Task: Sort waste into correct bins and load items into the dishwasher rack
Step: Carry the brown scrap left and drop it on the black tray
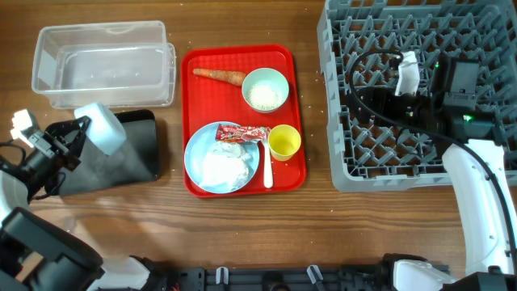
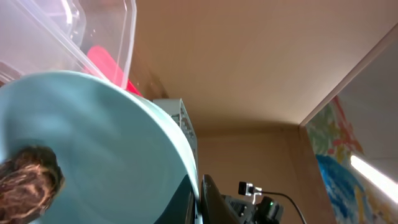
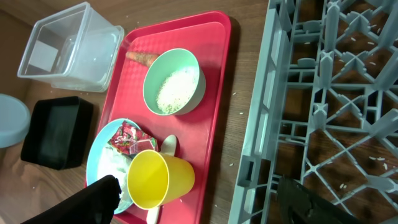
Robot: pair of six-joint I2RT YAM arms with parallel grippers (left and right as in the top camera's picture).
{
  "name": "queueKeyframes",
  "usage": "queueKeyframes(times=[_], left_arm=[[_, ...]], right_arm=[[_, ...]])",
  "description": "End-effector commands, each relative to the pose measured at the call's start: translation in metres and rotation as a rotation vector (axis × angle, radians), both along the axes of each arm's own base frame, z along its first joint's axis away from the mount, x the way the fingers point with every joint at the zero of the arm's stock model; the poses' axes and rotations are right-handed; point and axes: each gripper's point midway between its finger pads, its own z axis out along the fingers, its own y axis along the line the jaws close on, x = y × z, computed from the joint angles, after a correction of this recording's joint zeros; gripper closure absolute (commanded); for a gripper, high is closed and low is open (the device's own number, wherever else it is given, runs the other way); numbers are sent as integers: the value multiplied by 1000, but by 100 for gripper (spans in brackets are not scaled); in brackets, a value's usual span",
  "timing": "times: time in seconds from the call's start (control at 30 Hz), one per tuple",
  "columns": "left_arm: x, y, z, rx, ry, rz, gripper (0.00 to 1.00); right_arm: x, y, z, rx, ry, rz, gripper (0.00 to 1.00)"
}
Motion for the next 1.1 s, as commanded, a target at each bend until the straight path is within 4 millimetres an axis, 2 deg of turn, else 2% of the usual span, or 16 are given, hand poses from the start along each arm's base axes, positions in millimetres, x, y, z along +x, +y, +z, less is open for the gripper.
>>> queueKeyframes(times=[0.0,0.07,0.13,0.27,0.43,0.53,0.57,0.63,0.67,0.8,0.93,1.0,1.07], left_arm=[[2,8,-27,-15,50,12,96],[3,10,-44,16,88,15,96],[3,10,-47,16,88,13,96],[5,10,-31,-11,0,4,96],[4,9,-22,1,-77,-3,96],[1,5,-22,-174,62,2,96],[0,4,-24,-152,55,3,96],[-2,8,-47,-100,182,28,96],[-3,9,-50,-100,203,34,96],[-4,16,-34,-202,163,50,96],[-3,19,-43,-138,182,60,96],[0,16,-40,-118,170,47,96],[10,2,-16,-42,116,-5,96]], right_arm=[[3,0,4,-9,-12,0,16],[3,0,4,-9,-12,0,16],[3,0,4,-9,-12,0,17],[3,0,4,-8,-12,-1,16],[3,0,4,-8,-12,-1,16],[3,0,4,-9,-11,-1,17],[3,0,4,-9,-12,-1,16],[3,0,5,-10,-15,-1,16],[3,0,5,-10,-15,-1,16],[3,0,5,-9,-15,-2,17],[3,0,4,-8,-14,-2,16],[3,0,4,-8,-14,-2,17],[3,0,4,-8,-13,-2,16]])
